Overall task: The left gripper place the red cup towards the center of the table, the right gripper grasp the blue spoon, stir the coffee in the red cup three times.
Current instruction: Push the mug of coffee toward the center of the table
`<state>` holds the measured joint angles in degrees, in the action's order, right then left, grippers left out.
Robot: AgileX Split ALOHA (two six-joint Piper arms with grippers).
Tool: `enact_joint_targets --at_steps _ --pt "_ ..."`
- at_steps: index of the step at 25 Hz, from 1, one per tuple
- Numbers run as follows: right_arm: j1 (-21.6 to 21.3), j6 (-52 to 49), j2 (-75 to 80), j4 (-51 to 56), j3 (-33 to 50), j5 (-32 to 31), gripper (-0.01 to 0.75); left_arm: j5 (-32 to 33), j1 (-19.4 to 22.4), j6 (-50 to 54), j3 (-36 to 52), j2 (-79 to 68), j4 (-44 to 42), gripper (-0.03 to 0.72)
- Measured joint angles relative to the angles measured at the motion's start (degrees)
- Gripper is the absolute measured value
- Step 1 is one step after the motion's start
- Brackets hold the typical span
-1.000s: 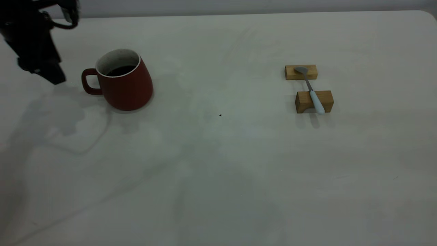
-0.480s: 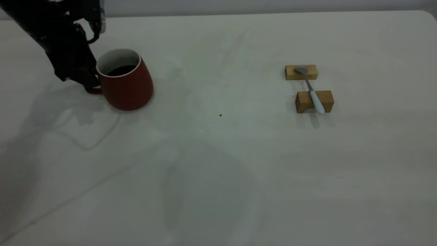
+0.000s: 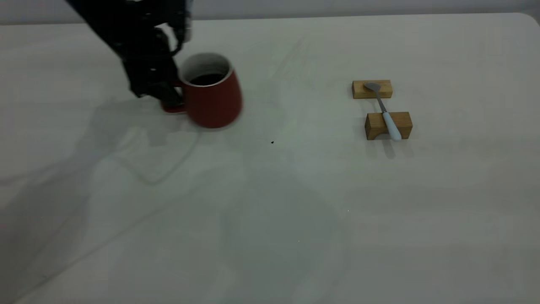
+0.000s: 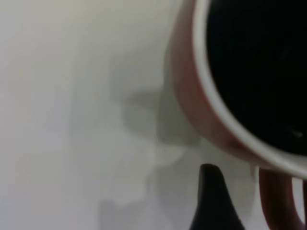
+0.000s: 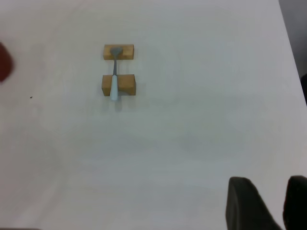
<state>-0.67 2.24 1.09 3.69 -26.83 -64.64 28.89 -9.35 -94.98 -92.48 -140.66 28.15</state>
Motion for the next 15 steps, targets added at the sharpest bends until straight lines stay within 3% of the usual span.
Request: enact_joint_targets --at_steps 9,15 --pt "0.0 0.0 0.0 0.0 0.0 0.0 0.237 -0.9 -6.8 0.0 -1.8 -1.8 2.5 0.551" --pt "0.0 0.0 0.0 0.0 0.0 0.0 0.237 -0.6 -7.6 2.0 -1.8 -1.8 2.0 0.551"
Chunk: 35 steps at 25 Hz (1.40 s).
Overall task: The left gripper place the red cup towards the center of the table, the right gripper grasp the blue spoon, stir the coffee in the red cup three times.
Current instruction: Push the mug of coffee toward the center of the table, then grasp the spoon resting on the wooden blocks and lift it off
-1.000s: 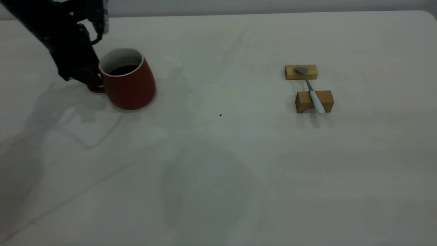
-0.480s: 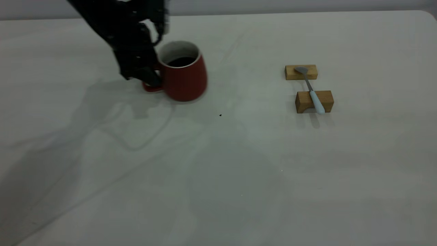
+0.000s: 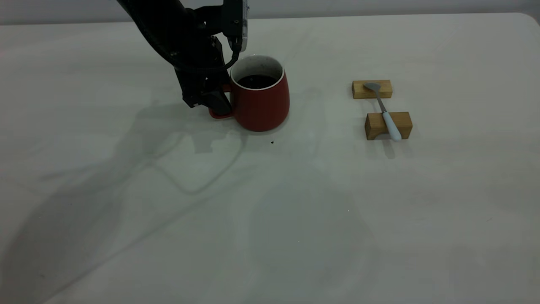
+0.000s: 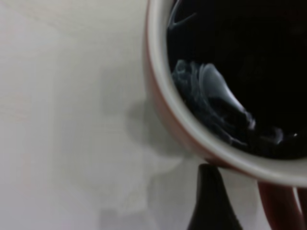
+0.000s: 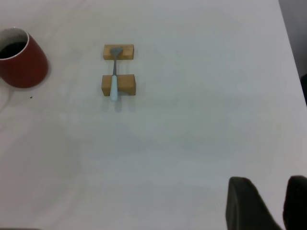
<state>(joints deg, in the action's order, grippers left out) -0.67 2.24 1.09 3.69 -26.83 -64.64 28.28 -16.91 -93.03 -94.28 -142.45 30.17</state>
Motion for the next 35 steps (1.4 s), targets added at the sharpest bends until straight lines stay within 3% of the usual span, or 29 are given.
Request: enact_joint_targets --at_steps 6,13,23,29,35 --pt "0.0 0.0 0.0 0.0 0.0 0.0 0.237 5.1 -0.2 11.1 0.1 5.7 -8.4 0.551" --pt "0.0 0.0 0.0 0.0 0.0 0.0 0.237 21.7 -0.2 36.5 -3.2 23.2 -24.2 0.551" --pt "0.0 0.0 0.0 0.0 0.0 0.0 0.237 38.6 -0.2 68.6 -5.0 49.8 -27.6 0.551" --pt "0.0 0.0 0.0 0.0 0.0 0.0 0.237 38.6 -0.2 81.2 -2.2 63.0 -27.7 0.551" --pt "0.0 0.0 0.0 0.0 0.0 0.0 0.237 38.6 -0.2 88.2 14.7 79.9 -27.8 0.551"
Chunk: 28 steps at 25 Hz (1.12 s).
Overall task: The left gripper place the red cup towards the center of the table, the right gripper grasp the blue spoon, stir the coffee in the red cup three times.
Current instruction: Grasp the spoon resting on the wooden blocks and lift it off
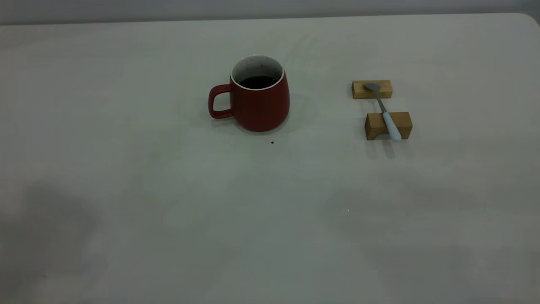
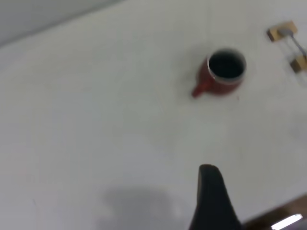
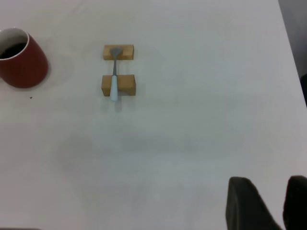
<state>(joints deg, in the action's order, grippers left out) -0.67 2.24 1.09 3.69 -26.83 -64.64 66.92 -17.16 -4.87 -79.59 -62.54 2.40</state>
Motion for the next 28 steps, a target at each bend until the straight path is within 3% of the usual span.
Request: enact_joint_targets --at_steps 8,15,26,28 --pt "0.0 0.0 0.0 0.0 0.0 0.0 0.237 0.0 0.0 4.9 32.5 21.3 -2.7 0.551" --pt "0.0 0.0 0.0 0.0 0.0 0.0 0.237 -0.8 0.0 8.6 49.7 35.3 -2.9 0.551" --pt "0.0 0.0 0.0 0.0 0.0 0.0 0.237 -2.8 0.0 11.1 51.7 48.9 -4.2 0.551" --pt "0.0 0.0 0.0 0.0 0.0 0.0 0.237 -2.8 1.5 11.1 51.7 51.5 -4.2 0.551"
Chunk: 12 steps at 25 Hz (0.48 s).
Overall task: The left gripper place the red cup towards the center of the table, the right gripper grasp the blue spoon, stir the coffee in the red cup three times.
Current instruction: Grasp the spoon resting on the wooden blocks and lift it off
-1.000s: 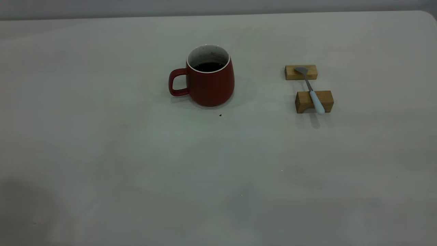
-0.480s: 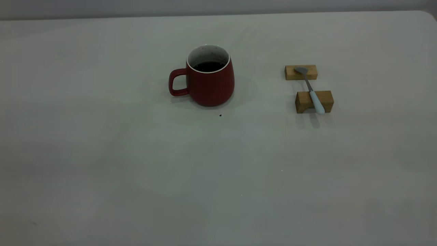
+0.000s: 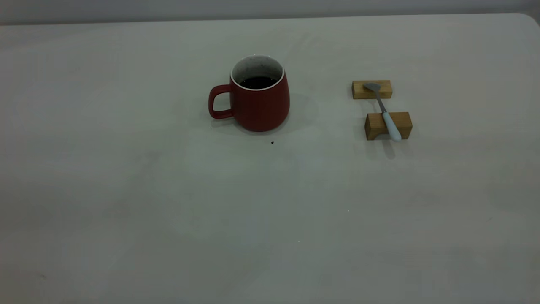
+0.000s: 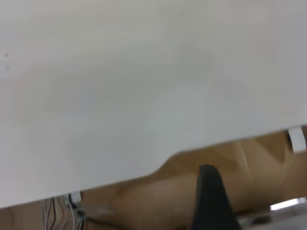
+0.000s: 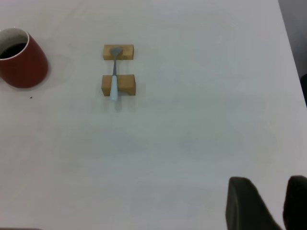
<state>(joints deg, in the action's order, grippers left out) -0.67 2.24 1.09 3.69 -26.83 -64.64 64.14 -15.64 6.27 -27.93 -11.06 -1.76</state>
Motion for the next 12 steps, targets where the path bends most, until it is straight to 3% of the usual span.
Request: enact_joint_targets --at_steps 8,12 --pt "0.0 0.0 0.0 0.0 0.0 0.0 0.237 0.2 12.9 0.0 0.0 10.5 0.0 0.551" --pt "0.0 0.0 0.0 2.1 0.0 0.0 0.237 1.1 15.9 0.0 0.0 12.1 0.0 0.551"
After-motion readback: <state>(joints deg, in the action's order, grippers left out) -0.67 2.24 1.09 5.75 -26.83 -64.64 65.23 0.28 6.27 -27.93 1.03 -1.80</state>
